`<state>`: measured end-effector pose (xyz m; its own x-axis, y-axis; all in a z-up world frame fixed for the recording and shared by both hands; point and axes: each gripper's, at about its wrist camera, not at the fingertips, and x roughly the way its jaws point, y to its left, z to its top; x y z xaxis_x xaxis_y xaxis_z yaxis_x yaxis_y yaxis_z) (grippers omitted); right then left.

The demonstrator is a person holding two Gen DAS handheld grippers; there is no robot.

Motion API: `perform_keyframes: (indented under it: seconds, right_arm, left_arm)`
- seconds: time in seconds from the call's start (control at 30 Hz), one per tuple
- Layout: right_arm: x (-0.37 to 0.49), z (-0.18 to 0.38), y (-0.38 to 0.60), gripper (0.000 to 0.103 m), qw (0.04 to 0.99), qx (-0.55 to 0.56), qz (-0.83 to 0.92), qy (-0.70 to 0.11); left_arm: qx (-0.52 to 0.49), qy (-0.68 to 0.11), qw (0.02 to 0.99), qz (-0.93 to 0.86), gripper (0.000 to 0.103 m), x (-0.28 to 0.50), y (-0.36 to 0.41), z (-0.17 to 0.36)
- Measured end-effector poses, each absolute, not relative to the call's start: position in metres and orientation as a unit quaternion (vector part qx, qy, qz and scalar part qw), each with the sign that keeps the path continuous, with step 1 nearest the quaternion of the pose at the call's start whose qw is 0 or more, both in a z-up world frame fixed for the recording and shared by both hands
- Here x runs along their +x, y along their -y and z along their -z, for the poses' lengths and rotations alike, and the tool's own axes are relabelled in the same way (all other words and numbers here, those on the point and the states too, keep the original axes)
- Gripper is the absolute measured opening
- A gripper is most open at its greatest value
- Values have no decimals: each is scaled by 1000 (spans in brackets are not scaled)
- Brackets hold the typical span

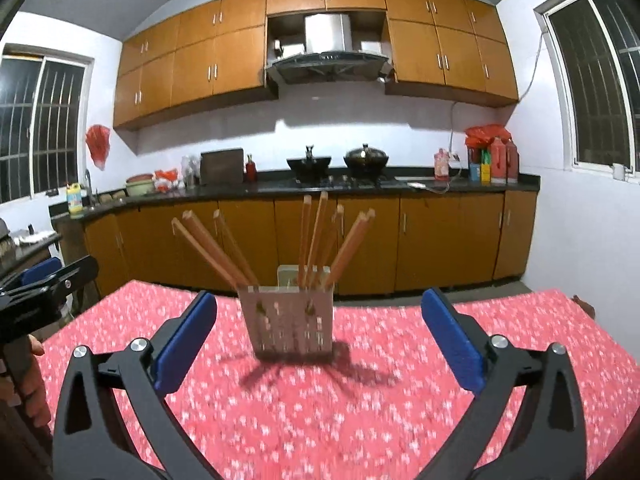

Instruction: Organize utensils

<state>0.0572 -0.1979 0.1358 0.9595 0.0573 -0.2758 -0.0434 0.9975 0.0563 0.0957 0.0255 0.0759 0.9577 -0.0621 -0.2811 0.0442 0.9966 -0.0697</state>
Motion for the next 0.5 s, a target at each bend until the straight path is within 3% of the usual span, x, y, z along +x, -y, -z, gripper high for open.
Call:
perform_keyframes:
  seconds: [0.5]
  right_arm:
    - [7, -88, 192, 101, 985, 8, 4, -174]
  left_arm:
    - [-2, -181, 983, 7, 99, 50, -23, -28]
